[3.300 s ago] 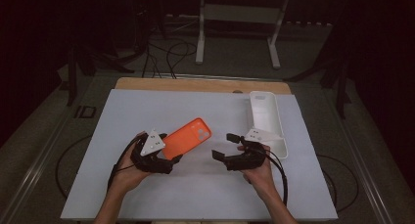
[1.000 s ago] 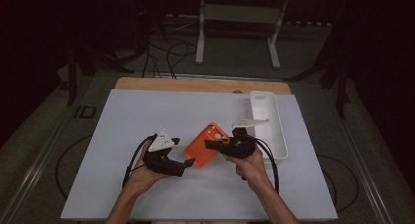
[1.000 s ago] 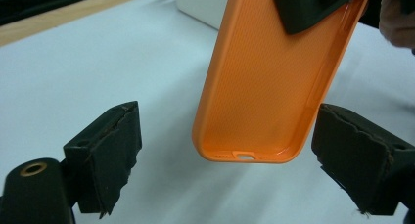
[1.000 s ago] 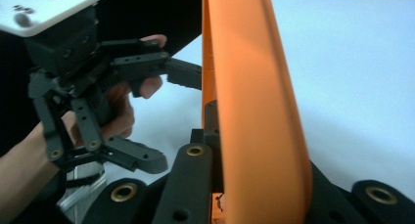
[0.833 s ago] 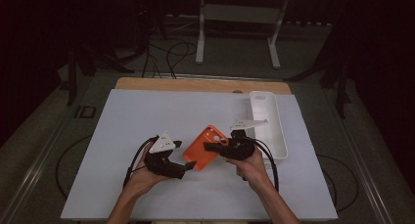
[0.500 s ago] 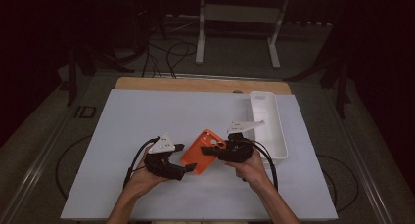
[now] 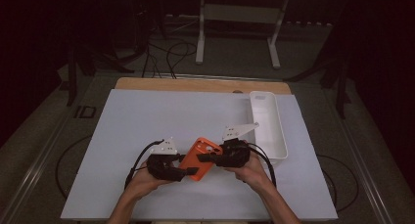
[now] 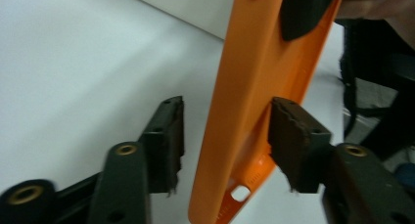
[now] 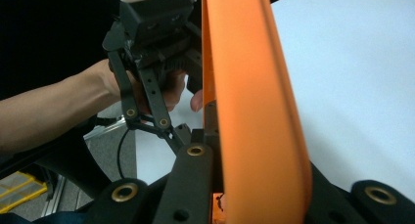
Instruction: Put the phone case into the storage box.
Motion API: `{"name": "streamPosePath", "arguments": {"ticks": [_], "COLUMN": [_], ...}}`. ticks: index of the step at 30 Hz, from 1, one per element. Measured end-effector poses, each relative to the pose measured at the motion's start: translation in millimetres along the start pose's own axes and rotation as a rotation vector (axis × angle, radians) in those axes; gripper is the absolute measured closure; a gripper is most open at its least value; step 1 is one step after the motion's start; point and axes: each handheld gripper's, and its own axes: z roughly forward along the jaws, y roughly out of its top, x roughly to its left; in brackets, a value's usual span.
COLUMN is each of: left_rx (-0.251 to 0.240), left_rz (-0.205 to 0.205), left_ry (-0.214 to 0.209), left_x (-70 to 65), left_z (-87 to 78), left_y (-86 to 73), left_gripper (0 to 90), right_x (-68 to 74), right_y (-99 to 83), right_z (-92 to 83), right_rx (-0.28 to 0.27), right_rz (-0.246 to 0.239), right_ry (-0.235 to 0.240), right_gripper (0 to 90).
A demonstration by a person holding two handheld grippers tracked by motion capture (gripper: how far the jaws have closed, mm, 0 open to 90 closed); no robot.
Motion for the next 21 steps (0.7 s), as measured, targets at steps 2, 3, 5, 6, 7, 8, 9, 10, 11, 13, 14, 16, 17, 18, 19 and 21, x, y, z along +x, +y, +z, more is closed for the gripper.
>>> {"name": "streamPosePath", "arguments": {"ticks": [2, 3, 5, 6, 7, 8, 9, 10, 11, 13, 14, 16, 17, 18, 19, 21], "left_rx": [0.008, 0.011, 0.016, 0.017, 0.019, 0.018, 0.017, 0.013, 0.013, 0.008, 0.008, 0.004, 0.0, -0.001, -0.006, -0.013], "left_rz": [0.007, 0.011, 0.019, 0.019, 0.023, 0.023, 0.021, 0.018, 0.016, 0.02, 0.022, 0.03, 0.032, 0.036, 0.042, 0.044], "left_ry": [-0.017, -0.026, -0.049, -0.06, -0.066, -0.077, -0.084, -0.092, -0.1, -0.099, -0.091, -0.076, -0.068, -0.064, -0.056, -0.049], "left_x": [-0.4, -0.6, -0.8, -1.0, -1.1, -0.8, -0.4, -0.2, -0.1, -0.9, -1.3, -2.4, -3.4, -4.3, -5.3, -6.6], "left_z": [0.6, 0.8, 1.2, 1.6, 1.6, 1.7, 1.5, 1.6, 1.7, 1.8, 2.0, 1.9, 1.7, 1.6, 1.6, 1.4], "left_y": [-0.6, -0.8, -1.4, -1.8, -2.4, -3.0, -3.5, -4.0, -4.3, -5.1, -5.2, -5.4, -5.4, -5.2, -5.1, -4.9], "left_gripper": [58.2, 60.0, 64.2, 66.4, 68.3, 70.1, 72.0, 73.3, 74.5, 78.0, 80.7, 84.7, 85.0, 85.1, 85.2, 85.3], "right_x": [-0.5, -0.8, -1.0, -1.0, -1.2, -1.6, -2.3, -2.8, -3.3, -4.1, -4.3, -5.0, -4.8, -4.3, -3.9, -3.8], "right_y": [0.0, -0.1, -0.5, -0.6, -0.7, -0.7, -0.9, -1.1, -1.3, -1.5, -1.4, -1.4, -1.4, -1.2, -1.2, -1.1], "right_z": [-0.3, -0.2, 0.4, 0.5, 0.5, 0.4, 0.3, 0.2, 0.0, 0.1, 0.3, 0.9, 0.9, 0.8, 0.5, 0.0], "right_rx": [-0.001, 0.001, 0.005, 0.008, 0.011, 0.016, 0.018, 0.019, 0.019, 0.019, 0.017, 0.013, 0.011, 0.009, 0.005, -0.003], "right_rz": [-0.002, -0.004, -0.01, -0.01, -0.013, -0.016, -0.016, -0.015, -0.013, -0.012, -0.013, -0.011, -0.007, -0.007, -0.004, 0.004], "right_ry": [0.005, 0.01, 0.023, 0.028, 0.03, 0.03, 0.034, 0.037, 0.038, 0.04, 0.027, 0.035, 0.037, 0.031, 0.029, 0.016], "right_gripper": [85.6, 85.6, 85.5, 85.4, 85.1, 84.9, 84.5, 84.1, 83.8, 79.6, 77.1, 73.6, 72.5, 71.1, 69.3, 63.3]}}
